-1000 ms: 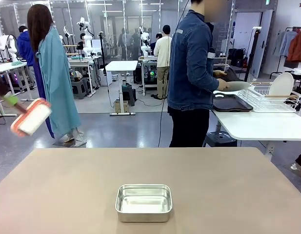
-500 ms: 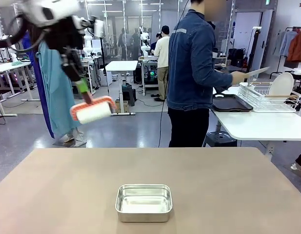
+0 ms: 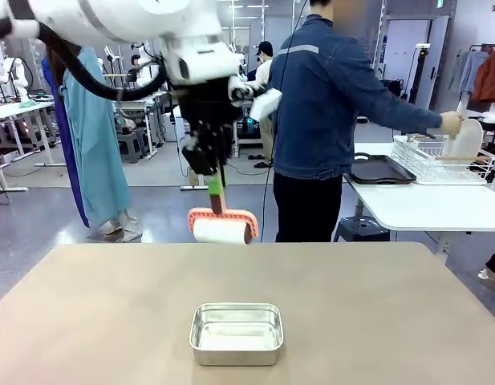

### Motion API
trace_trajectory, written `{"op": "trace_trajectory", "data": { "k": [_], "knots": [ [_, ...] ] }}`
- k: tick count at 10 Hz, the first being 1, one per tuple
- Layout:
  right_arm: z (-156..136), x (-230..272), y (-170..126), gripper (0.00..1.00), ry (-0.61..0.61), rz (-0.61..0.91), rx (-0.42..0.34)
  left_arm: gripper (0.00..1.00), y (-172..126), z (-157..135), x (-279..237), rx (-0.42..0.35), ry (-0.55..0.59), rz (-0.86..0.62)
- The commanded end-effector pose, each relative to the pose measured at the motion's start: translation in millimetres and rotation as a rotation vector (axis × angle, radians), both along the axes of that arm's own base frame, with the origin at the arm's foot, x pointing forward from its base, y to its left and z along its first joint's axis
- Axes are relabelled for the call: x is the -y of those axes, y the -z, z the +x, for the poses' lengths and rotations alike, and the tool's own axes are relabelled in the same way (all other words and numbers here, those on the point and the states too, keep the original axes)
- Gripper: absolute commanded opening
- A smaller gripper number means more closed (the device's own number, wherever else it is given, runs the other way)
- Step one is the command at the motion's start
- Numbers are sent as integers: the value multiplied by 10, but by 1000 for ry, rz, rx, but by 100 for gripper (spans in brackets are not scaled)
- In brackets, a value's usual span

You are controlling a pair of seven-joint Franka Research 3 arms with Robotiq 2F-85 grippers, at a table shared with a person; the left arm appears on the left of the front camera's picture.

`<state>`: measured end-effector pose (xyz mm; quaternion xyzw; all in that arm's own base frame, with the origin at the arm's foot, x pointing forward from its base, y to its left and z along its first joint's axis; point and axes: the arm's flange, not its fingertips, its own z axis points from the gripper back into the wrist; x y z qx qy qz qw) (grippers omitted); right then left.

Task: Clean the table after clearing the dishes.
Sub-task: Place the Lint Roller back on top of the Airtight Container.

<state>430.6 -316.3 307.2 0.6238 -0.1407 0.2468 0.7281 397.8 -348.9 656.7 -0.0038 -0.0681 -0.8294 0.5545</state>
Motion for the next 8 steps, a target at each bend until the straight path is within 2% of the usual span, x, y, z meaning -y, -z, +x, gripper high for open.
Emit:
{"op": "trace_trajectory", "data": {
  "k": [1,4,5,6,7,8],
  "knots": [
    [-63,-65,-16,100,2,-13,0,21,-158,29,-184,28,-17,-15],
    [-63,-65,-16,100,2,-13,0,21,-158,29,-184,28,-17,-15],
    [-63,-65,-16,100,2,-13,0,21,-71,63,-95,13,-21,-9],
    [-63,-65,-16,100,2,-13,0,21,187,185,-44,-42,-62,43],
    [-63,-65,-16,100,2,-13,0,21,373,269,33,-69,-88,2],
    [-63,-65,-16,100,2,-13,0,21,522,333,92,-107,-168,-1]
  ]
}}
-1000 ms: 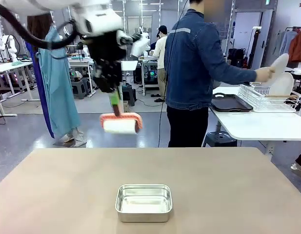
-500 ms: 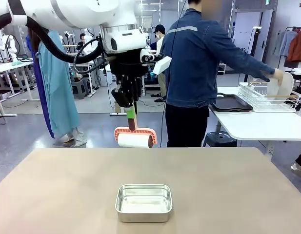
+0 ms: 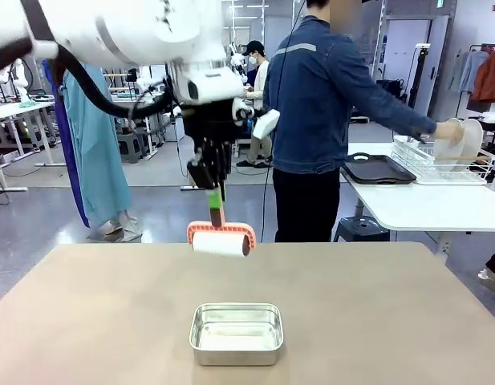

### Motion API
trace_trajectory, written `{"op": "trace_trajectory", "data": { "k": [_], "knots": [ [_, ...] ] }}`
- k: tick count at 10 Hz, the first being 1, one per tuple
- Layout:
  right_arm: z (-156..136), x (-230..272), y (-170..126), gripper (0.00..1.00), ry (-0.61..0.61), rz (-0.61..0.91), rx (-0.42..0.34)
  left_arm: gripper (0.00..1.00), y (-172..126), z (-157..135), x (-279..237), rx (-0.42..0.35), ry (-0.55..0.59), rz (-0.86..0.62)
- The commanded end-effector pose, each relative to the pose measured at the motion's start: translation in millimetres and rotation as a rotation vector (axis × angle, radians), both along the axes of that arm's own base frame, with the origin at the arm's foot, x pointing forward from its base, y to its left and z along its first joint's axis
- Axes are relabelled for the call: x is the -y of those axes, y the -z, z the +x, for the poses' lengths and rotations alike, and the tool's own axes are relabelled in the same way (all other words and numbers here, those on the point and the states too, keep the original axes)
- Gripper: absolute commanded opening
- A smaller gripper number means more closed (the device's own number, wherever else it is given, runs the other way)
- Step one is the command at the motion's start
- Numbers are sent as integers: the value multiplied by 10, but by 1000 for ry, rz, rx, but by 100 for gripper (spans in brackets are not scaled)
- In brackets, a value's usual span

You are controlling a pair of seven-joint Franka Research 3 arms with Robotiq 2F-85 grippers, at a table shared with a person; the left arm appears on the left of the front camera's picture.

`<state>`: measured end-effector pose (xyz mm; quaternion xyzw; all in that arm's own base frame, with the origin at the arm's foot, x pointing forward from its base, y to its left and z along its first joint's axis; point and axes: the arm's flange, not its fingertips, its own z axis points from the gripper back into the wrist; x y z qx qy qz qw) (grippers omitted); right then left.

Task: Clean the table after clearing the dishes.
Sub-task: Place the Lint Roller back on top of the Airtight Container.

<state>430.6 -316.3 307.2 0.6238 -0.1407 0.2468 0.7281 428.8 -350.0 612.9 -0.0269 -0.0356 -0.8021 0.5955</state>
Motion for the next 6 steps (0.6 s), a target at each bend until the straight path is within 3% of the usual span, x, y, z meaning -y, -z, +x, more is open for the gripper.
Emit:
{"op": "trace_trajectory", "data": {
  "k": [1,4,6],
  "knots": [
    [-63,-65,-16,100,2,-13,0,21,202,9,146,-38,-99,-15],
    [-63,-65,-16,100,2,-13,0,21,791,206,292,-178,-71,-26],
    [-63,-65,-16,100,2,-13,0,21,1121,301,378,-226,-55,4]
  ]
}}
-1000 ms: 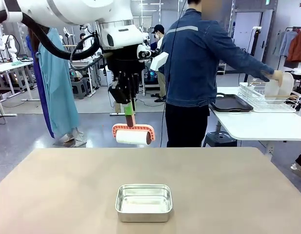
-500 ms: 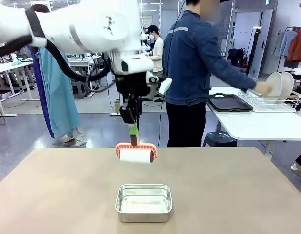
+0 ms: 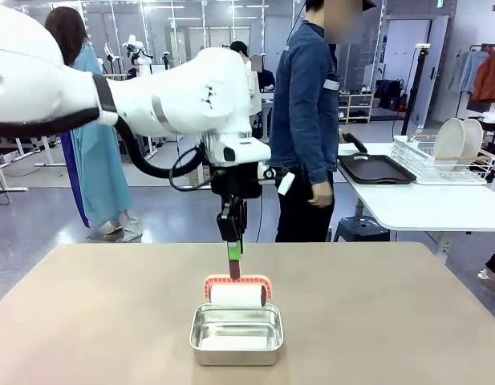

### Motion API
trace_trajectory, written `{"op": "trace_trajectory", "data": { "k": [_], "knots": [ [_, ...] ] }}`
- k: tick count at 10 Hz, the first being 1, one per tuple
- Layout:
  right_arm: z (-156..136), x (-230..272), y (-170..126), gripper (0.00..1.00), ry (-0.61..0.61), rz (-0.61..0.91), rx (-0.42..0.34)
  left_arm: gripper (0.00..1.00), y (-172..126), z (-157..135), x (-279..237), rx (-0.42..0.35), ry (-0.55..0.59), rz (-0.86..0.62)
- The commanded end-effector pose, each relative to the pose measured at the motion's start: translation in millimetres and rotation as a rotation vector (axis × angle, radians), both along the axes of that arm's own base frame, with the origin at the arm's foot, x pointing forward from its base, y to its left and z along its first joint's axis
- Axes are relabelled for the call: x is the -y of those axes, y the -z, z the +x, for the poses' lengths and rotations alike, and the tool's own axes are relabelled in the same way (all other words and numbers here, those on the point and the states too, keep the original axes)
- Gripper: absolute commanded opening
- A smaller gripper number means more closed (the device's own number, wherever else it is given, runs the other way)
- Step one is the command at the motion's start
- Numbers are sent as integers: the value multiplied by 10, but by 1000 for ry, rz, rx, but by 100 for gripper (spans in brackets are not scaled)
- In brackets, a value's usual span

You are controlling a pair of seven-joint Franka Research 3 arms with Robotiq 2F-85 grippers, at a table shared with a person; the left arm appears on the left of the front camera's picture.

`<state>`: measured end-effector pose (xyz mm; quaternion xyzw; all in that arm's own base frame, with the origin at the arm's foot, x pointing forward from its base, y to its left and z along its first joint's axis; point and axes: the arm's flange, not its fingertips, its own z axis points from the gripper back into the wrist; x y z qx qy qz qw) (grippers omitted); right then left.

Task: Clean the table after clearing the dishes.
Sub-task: Place the Lint Roller back on top of the Airtight Container.

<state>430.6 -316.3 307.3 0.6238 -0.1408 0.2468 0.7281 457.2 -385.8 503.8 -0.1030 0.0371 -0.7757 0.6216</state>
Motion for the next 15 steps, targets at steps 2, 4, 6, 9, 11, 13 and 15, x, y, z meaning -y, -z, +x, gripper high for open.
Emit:
{"op": "trace_trajectory", "data": {
  "k": [2,4,6,9,11,13,15],
  "knots": [
    [-63,-65,-16,100,2,-13,-1,21,373,142,-7,-28,-16,-47],
    [-63,-65,-16,100,2,-13,-1,21,658,276,-87,-16,1,-36],
    [-63,-65,-16,100,2,-13,-1,21,775,400,-185,-26,17,-4],
    [-63,-65,-16,100,2,-13,-1,21,997,589,-274,-79,-52,57],
    [-63,-65,-16,100,2,-13,-1,21,1105,681,-220,-98,-18,81],
    [-63,-65,-16,100,2,-13,-1,57,1067,722,-148,-91,6,84],
    [-63,-65,-16,100,2,-13,-1,94,982,748,-118,-81,16,83]
  ]
}}
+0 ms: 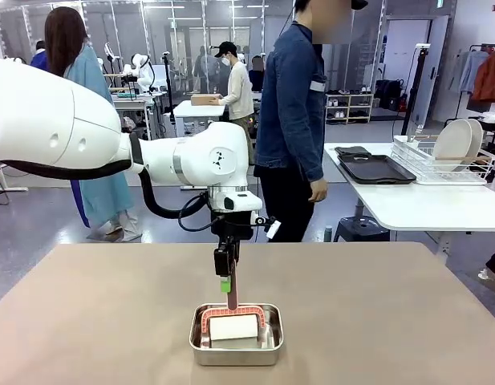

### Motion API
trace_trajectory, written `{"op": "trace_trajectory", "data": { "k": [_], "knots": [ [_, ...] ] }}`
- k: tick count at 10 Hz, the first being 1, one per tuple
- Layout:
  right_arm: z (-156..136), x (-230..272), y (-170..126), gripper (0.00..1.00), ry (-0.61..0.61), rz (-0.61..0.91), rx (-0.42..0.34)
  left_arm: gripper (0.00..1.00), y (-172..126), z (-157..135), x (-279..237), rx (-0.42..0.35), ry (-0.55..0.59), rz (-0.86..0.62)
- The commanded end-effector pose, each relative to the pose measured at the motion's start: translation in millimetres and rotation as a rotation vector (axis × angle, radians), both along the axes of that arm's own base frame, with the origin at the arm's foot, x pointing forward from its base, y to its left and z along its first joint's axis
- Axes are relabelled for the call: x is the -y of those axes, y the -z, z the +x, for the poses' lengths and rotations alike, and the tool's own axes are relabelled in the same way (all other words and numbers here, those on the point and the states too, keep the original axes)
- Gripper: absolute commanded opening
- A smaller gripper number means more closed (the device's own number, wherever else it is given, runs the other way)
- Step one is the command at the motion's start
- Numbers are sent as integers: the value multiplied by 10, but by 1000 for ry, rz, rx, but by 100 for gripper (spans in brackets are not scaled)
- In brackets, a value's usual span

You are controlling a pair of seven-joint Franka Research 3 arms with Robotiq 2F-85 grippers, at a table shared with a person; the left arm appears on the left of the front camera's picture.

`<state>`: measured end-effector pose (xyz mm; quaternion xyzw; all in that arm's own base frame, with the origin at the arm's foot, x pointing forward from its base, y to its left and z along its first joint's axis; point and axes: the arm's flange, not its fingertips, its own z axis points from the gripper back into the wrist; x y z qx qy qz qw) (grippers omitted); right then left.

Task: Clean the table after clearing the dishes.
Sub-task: Place the Lint Roller back on top of the Airtight Container.

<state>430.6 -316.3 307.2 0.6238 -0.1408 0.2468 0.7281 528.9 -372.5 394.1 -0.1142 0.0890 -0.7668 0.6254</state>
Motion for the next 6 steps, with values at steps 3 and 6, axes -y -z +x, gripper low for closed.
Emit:
{"op": "trace_trajectory", "data": {
  "k": [3,6],
  "knots": [
    [-63,-65,-16,100,2,-13,0,100,-235,13,-58,8,7,-40],
    [-63,-65,-16,100,2,-13,0,100,-264,-23,-102,-20,-24,-42]
  ]
}}
